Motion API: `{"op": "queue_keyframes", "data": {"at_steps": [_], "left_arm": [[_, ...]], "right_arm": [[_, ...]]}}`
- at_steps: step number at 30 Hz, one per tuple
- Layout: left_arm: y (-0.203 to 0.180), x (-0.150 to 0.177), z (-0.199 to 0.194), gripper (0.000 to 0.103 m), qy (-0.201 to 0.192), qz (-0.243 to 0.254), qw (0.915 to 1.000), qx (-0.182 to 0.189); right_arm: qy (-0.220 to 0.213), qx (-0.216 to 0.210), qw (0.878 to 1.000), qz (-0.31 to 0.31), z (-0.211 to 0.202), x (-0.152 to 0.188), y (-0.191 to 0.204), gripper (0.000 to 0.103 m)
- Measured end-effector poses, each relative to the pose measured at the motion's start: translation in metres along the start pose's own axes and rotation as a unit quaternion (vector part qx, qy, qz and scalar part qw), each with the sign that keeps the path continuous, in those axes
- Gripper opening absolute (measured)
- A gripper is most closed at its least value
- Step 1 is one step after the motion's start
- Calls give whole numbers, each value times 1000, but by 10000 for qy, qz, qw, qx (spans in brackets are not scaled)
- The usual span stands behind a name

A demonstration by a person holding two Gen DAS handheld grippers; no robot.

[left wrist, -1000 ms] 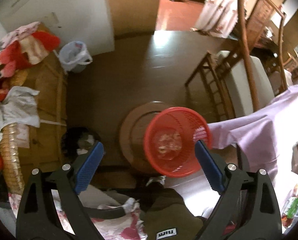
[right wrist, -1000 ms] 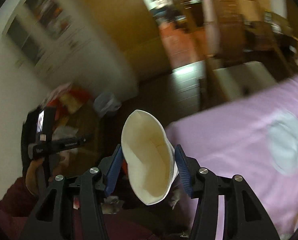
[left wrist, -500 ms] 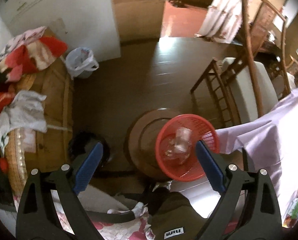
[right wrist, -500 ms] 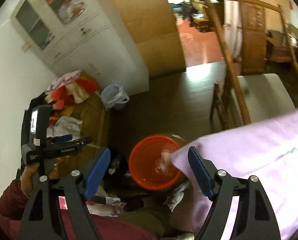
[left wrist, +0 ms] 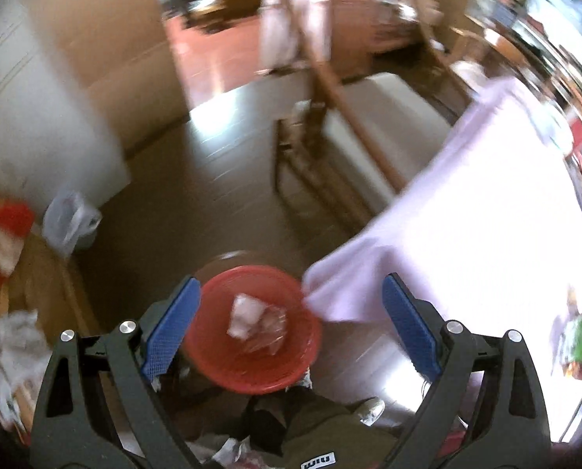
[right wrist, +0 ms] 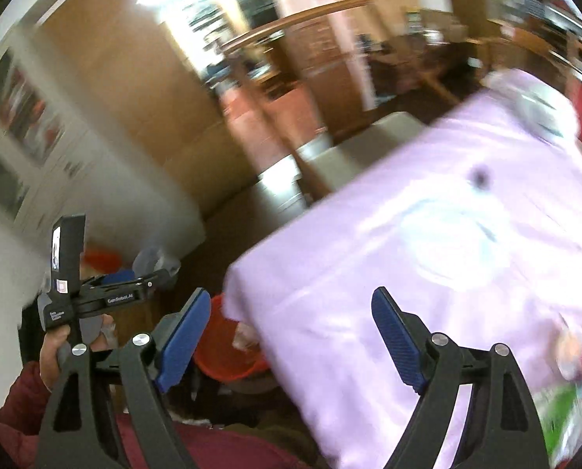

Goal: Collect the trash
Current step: 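Bring both tools back up over the table toward the green carton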

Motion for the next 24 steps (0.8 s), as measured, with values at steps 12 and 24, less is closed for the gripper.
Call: {"op": "queue_keyframes", "data": {"at_steps": [12, 24], "left_arm": [[-216, -4, 11, 90, 86, 2048, 9668, 1527], [-396, 81, -24, 91, 558, 3449, 8895, 2946]], "right_arm": [[-1137, 1661, 9591, 1988, -144, 77, -152, 84], [-1633, 2873, 8919, 3089, -250, 178, -208, 84]]}}
Point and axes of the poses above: each gripper's, at about its wrist camera, not at the fingertips, and z roughly the way its jaws point, y to its left, x to its underside, the point moved 8 cm from there along z, roughly the way its jaws point, and after that the axes turned 11 degrees about -y, right-handed, at the moved point
